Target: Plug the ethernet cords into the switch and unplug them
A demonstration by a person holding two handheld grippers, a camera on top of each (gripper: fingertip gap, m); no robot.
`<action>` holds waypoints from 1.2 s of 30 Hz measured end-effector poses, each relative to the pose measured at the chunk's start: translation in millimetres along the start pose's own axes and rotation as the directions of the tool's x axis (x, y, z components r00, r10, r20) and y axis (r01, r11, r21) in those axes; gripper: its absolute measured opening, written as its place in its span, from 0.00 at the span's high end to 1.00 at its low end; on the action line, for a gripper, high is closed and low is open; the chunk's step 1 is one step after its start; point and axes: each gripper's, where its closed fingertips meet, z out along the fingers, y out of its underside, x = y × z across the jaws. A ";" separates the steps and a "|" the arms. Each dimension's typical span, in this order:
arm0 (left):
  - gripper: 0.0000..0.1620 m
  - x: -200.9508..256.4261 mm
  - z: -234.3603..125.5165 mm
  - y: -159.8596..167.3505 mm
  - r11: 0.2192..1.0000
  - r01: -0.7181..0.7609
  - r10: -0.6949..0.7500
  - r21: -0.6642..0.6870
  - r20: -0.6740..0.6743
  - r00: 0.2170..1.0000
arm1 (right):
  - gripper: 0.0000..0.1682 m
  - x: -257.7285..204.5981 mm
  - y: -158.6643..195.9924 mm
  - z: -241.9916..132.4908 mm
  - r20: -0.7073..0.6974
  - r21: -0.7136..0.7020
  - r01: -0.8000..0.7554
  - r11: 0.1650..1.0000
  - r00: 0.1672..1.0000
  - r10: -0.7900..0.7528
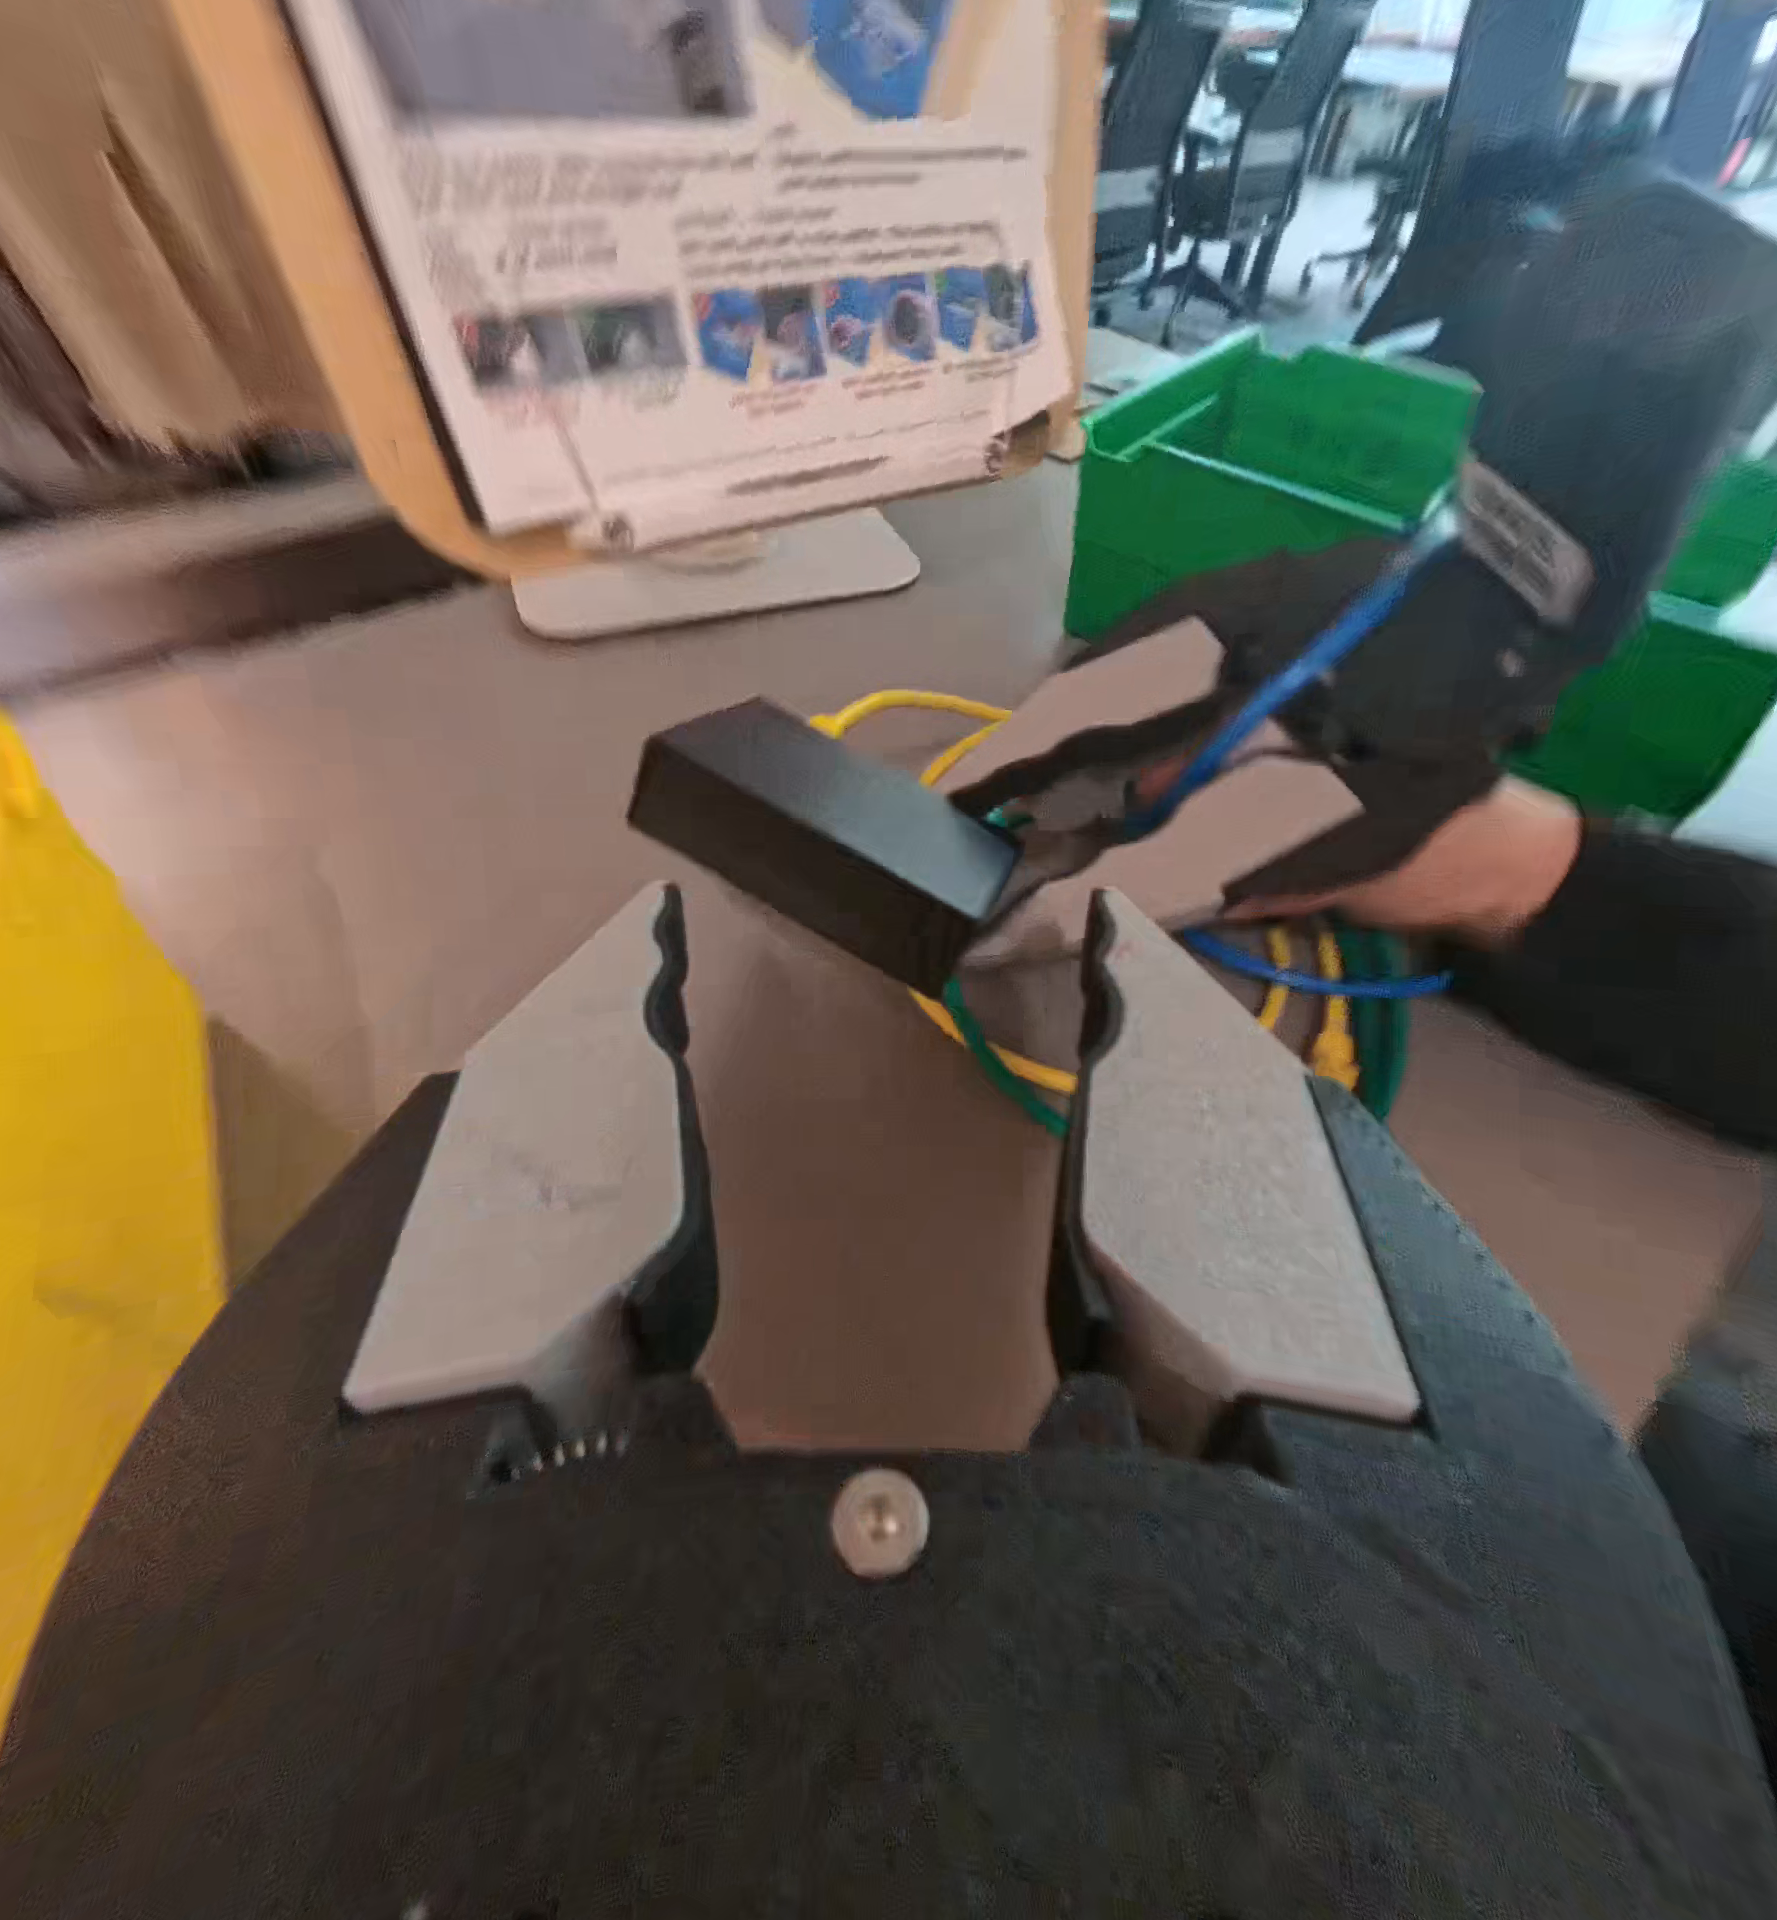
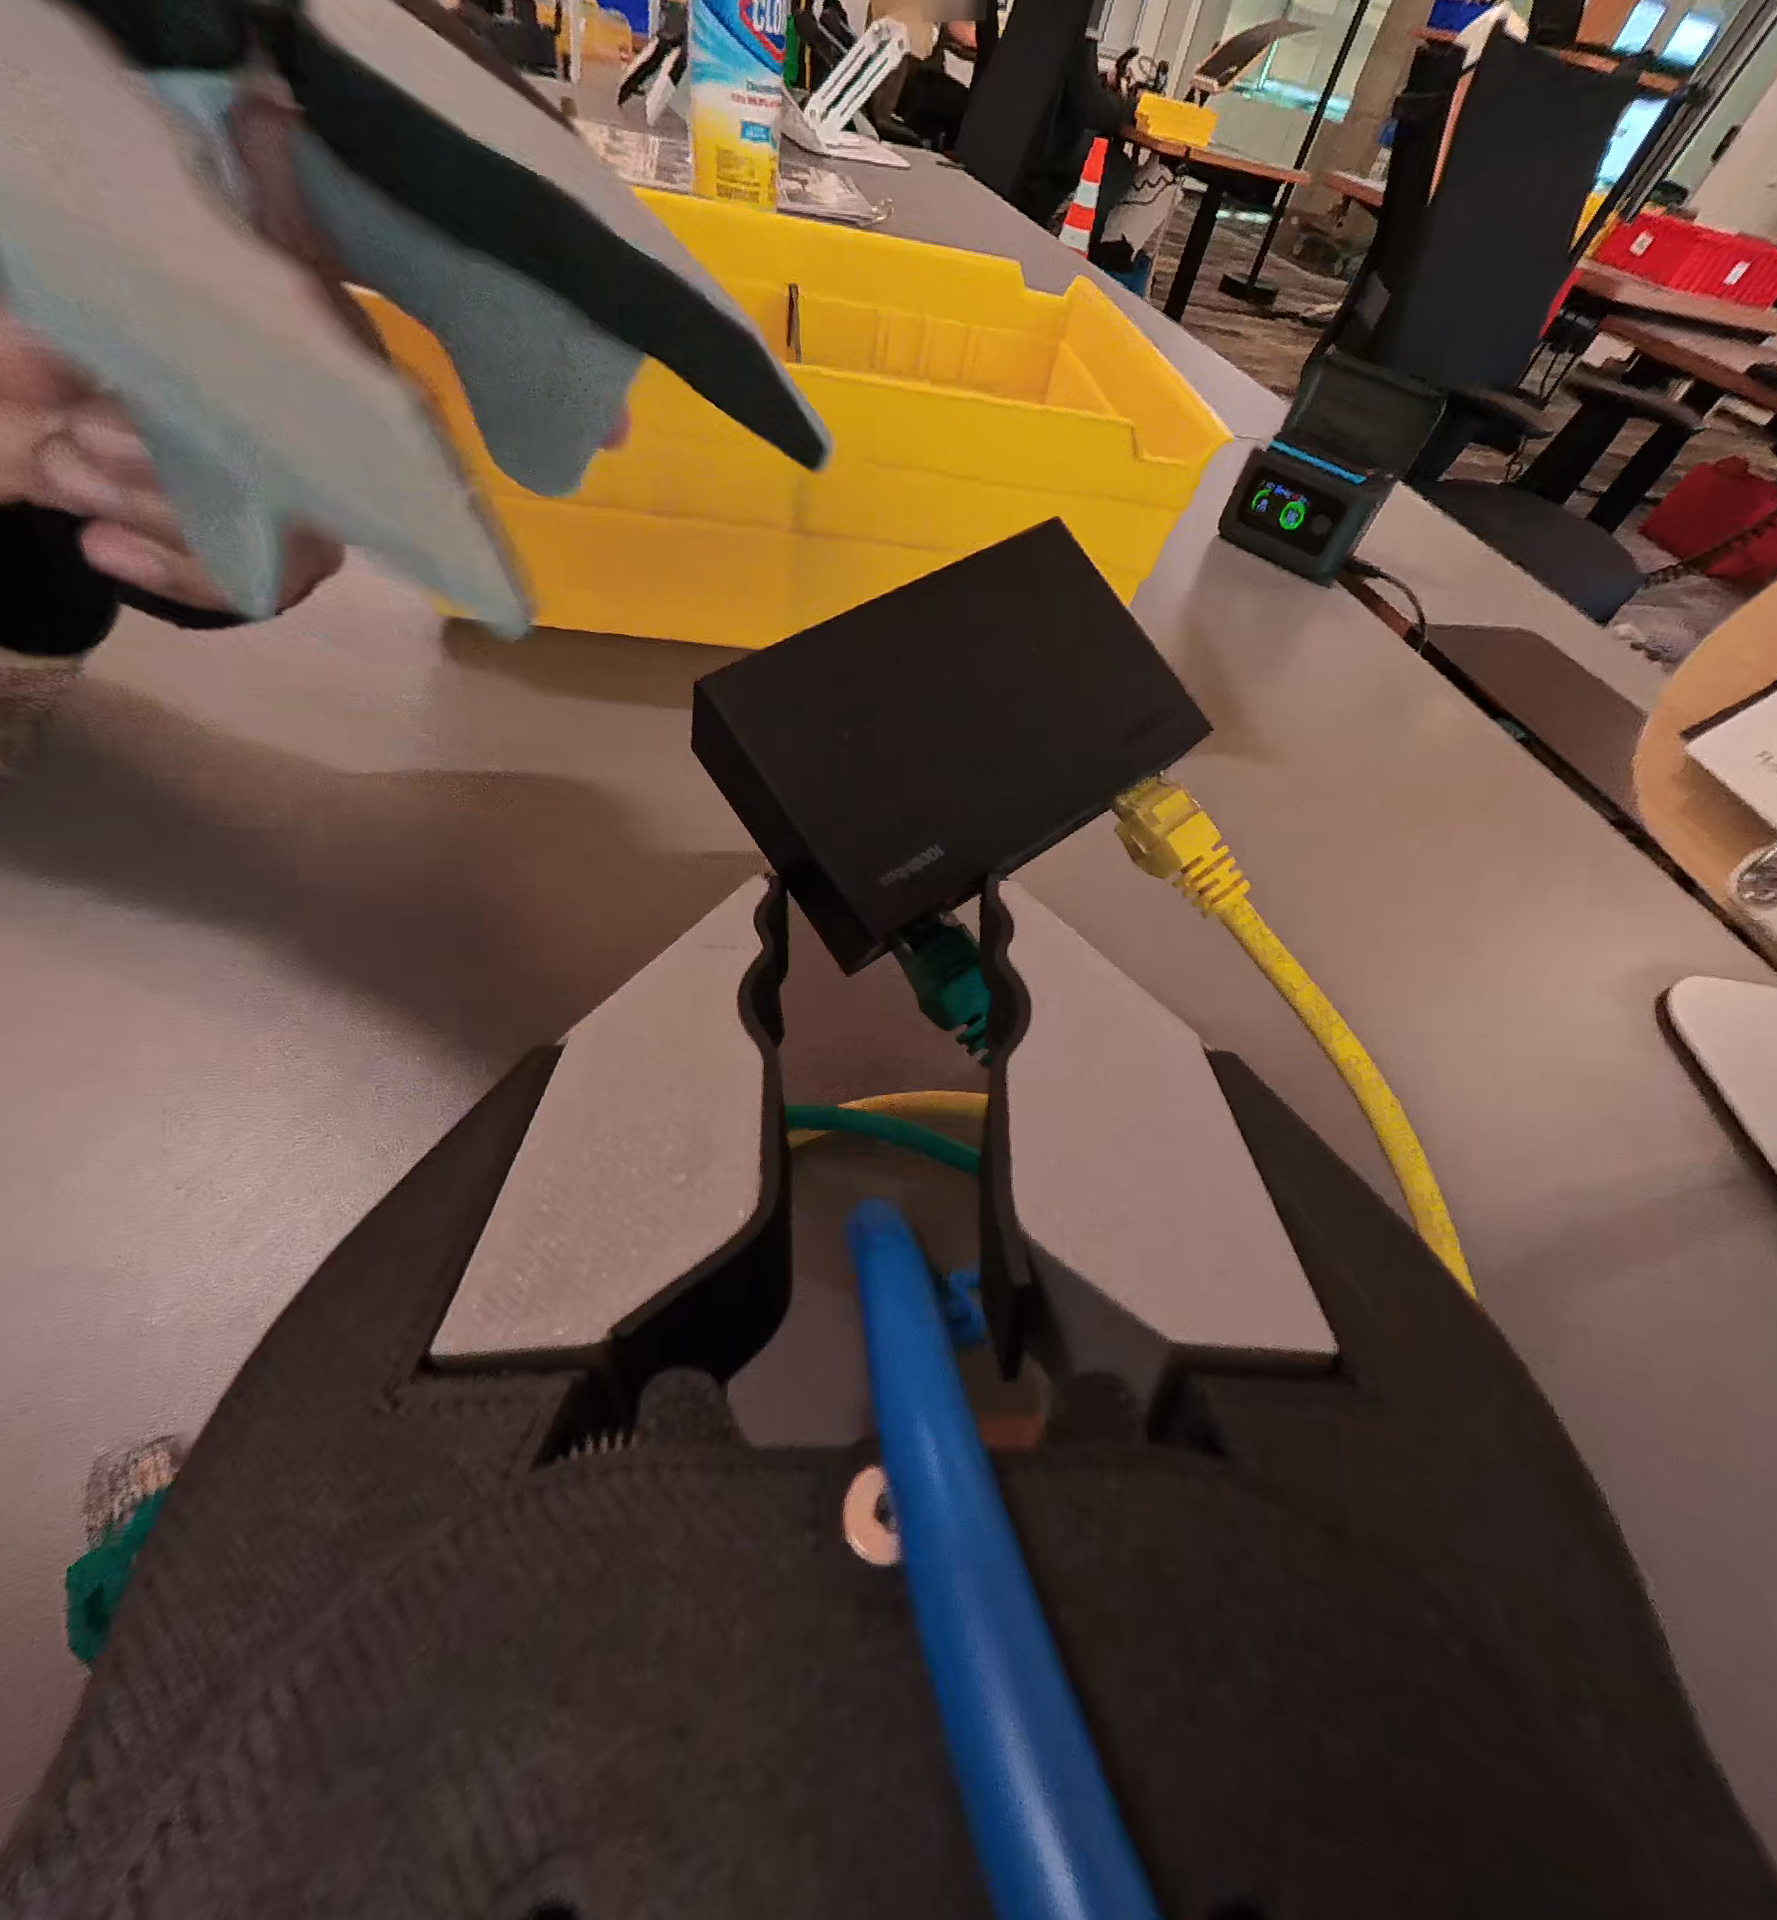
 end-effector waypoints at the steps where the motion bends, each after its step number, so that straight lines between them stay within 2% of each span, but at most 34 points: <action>1: 0.54 -6.0 4.3 4.0 0.996 0.087 -0.088 -0.031 -0.030 0.996 | 0.80 -1.0 -3.5 -1.8 -0.011 0.012 0.025 1.000 1.000 -0.025; 4: 0.45 -5.7 22.0 12.3 0.955 0.280 -0.291 -0.095 -0.137 0.947 | 0.80 -8.8 -16.3 -11.2 -0.038 0.061 0.134 0.989 0.990 -0.132; 6: 0.57 11.8 28.2 3.8 0.912 0.397 -0.410 -0.107 -0.296 0.863 | 0.80 -16.2 -21.4 -16.9 -0.053 0.076 0.210 0.975 0.977 -0.206; 8: 0.76 23.8 31.6 -5.6 0.901 0.423 -0.424 -0.097 -0.402 0.812 | 0.80 -19.0 -19.9 -19.5 -0.076 0.058 0.257 0.965 0.965 -0.252; 10: 0.79 26.5 38.8 -5.4 0.931 0.355 -0.357 -0.082 -0.396 0.846 | 0.81 -12.9 -13.8 -23.1 -0.119 0.019 0.281 0.959 0.953 -0.277; 12: 0.82 34.1 39.1 -12.4 0.939 0.339 -0.328 -0.058 -0.450 0.831 | 0.84 -12.8 -17.6 -31.8 -0.113 0.051 0.266 0.963 0.959 -0.259; 14: 0.83 38.7 32.8 -26.5 0.915 0.402 -0.361 -0.048 -0.545 0.757 | 0.84 -12.4 -32.2 -47.8 -0.090 0.135 0.208 0.969 0.976 -0.197; 16: 0.83 39.5 27.5 -34.3 0.896 0.438 -0.387 -0.076 -0.616 0.686 | 0.83 -12.7 -49.0 -66.7 -0.017 0.241 0.082 0.967 0.997 -0.080; 18: 0.83 33.6 29.1 -37.6 0.870 0.485 -0.427 -0.086 -0.621 0.657 | 0.80 -12.0 -60.5 -83.1 0.027 0.304 0.027 0.952 0.999 -0.037; 20: 0.84 33.8 30.6 -38.7 0.826 0.551 -0.487 -0.118 -0.641 0.593 | 0.83 -13.6 -56.5 -87.0 -0.018 0.277 0.126 0.953 0.992 -0.126; 23: 0.84 42.8 36.9 -31.8 0.780 0.603 -0.551 -0.169 -0.643 0.532 | 0.84 -7.7 -37.7 -70.5 -0.189 0.094 0.354 0.930 0.924 -0.333; 26: 0.83 46.2 43.1 -27.1 0.770 0.617 -0.566 -0.163 -0.622 0.542 | 0.84 -9.3 -25.6 -54.4 -0.239 -0.043 0.492 0.869 0.840 -0.487; 29: 0.84 43.8 41.1 -29.9 0.755 0.637 -0.573 -0.159 -0.633 0.521 | 0.87 -10.0 -26.4 -53.3 -0.250 -0.064 0.530 0.845 0.811 -0.528; 36: 0.81 48.5 39.2 -25.4 0.850 0.507 -0.479 -0.143 -0.613 0.629 | 0.88 -12.3 -25.7 -56.5 -0.168 -0.017 0.421 0.907 0.893 -0.418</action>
